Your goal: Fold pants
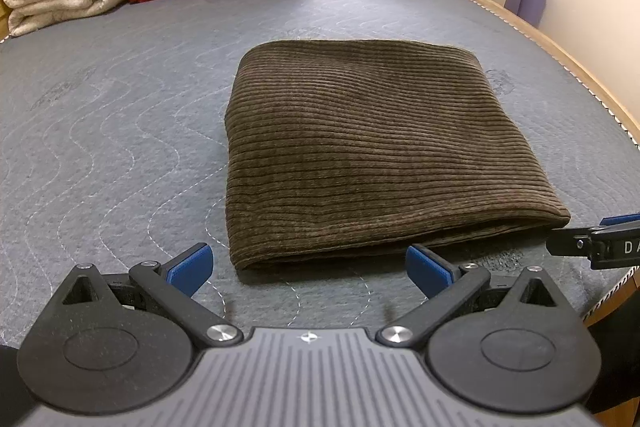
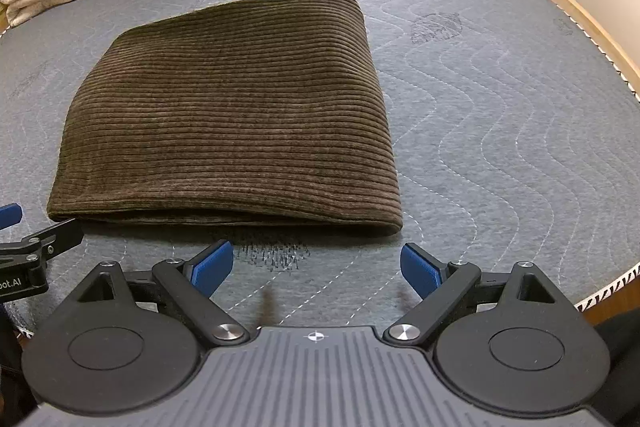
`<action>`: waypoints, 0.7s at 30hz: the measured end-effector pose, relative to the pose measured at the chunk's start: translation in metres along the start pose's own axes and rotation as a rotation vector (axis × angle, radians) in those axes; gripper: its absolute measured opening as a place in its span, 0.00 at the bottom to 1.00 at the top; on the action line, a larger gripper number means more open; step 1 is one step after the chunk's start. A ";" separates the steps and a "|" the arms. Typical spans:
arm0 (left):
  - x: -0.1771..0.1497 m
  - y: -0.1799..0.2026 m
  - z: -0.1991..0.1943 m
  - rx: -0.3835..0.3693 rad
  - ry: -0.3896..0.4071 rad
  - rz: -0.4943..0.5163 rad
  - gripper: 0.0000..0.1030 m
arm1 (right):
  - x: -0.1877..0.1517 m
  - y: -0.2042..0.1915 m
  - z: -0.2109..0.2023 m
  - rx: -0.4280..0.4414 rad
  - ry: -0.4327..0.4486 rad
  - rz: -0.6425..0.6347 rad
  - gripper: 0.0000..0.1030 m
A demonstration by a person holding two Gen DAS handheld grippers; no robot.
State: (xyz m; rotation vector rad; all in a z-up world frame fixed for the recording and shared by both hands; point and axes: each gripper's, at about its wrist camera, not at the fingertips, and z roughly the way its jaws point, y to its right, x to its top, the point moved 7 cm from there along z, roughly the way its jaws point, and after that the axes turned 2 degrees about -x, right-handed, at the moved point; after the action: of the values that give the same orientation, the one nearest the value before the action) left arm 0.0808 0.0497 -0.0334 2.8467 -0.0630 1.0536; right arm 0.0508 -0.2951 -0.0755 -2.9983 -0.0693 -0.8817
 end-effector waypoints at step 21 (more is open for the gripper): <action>0.001 0.001 -0.002 -0.021 0.010 0.010 1.00 | -0.001 -0.001 0.001 -0.001 -0.003 0.001 0.89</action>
State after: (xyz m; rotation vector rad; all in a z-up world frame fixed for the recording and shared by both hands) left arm 0.0802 0.0491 -0.0308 2.8249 -0.0869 1.0622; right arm 0.0506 -0.2939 -0.0762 -3.0004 -0.0670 -0.8781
